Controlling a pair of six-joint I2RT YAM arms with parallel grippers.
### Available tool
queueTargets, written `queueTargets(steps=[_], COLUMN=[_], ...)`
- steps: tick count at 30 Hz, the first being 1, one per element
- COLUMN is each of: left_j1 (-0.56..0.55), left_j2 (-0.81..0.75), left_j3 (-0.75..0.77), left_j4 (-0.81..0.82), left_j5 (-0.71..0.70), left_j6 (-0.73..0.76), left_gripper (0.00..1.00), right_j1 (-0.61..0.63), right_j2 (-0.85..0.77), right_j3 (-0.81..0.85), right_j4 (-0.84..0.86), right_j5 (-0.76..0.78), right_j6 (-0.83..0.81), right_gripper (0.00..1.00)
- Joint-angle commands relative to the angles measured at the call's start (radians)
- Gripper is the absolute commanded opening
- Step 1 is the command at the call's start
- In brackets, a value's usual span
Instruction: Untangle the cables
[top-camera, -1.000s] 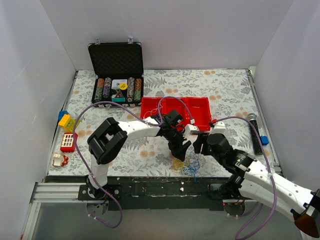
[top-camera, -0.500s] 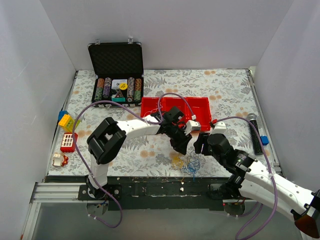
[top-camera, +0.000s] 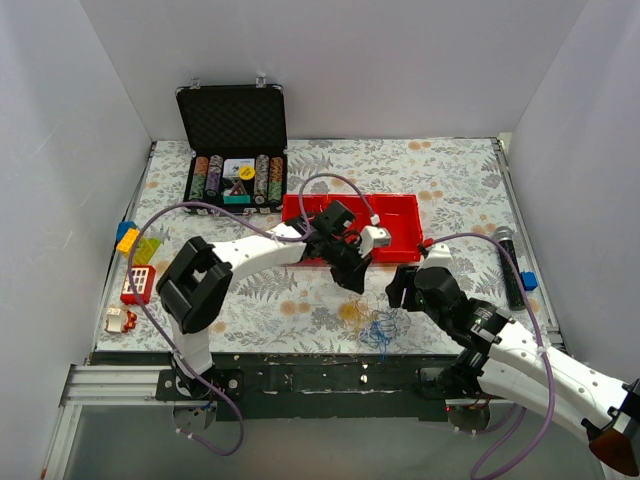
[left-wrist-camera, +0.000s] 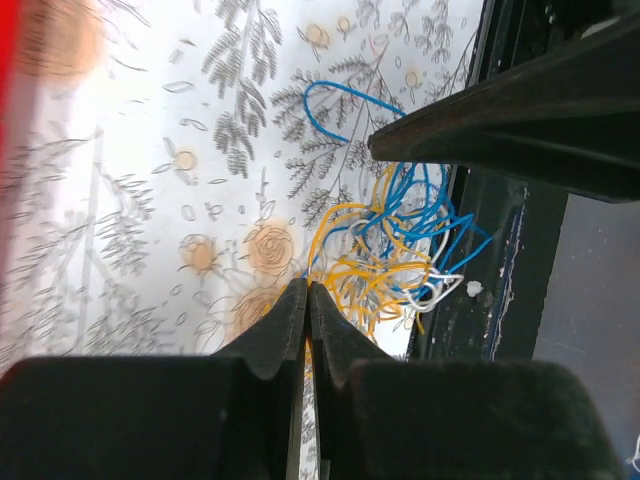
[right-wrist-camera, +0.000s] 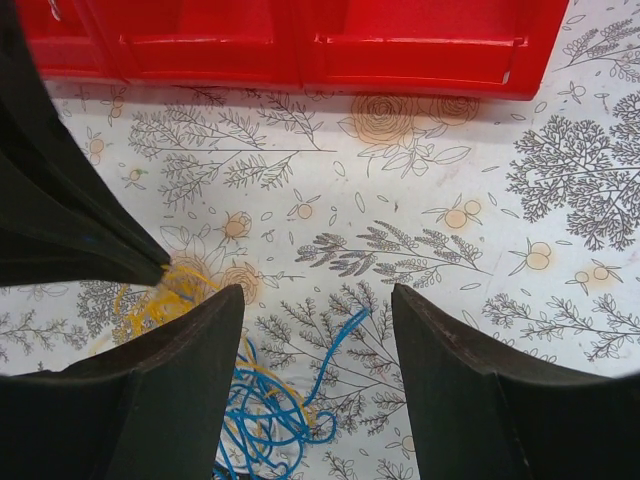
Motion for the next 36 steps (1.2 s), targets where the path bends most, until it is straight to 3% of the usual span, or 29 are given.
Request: queueTargets(steps=[1, 9, 17, 29, 36], left_j1=[0.053, 0.076, 0.076, 0.076, 0.074], left_j2=[-0.160, -0.315, -0.373, -0.373, -0.385], left_j3=[0.004, -0.043, -0.106, -0.074, -0.068], left_j4=[-0.030, -0.073, -0.024, 0.007, -0.013], left_j5=[-0.002, -0.013, -0.088, -0.145, -0.111], left_j6=[-0.020, -0.074, -0.146, -0.227, -0.242], left_gripper=[0.00, 0.00, 0.00, 0.00, 0.00], right_j1=[-0.001, -0.001, 0.002, 0.006, 0.008], right_j2=[0.011, 0.045, -0.010, 0.042, 0.124], right_j3=[0.016, 0.011, -0.012, -0.065, -0.099], right_j4=[0.075, 0.219, 0.409, 0.561, 0.636], right_j5=[-0.023, -0.118, -0.256, -0.336, -0.253], right_j6=[-0.022, -0.088, -0.177, -0.203, -0.186], right_gripper=[0.70, 0.79, 0.87, 0.88, 0.84])
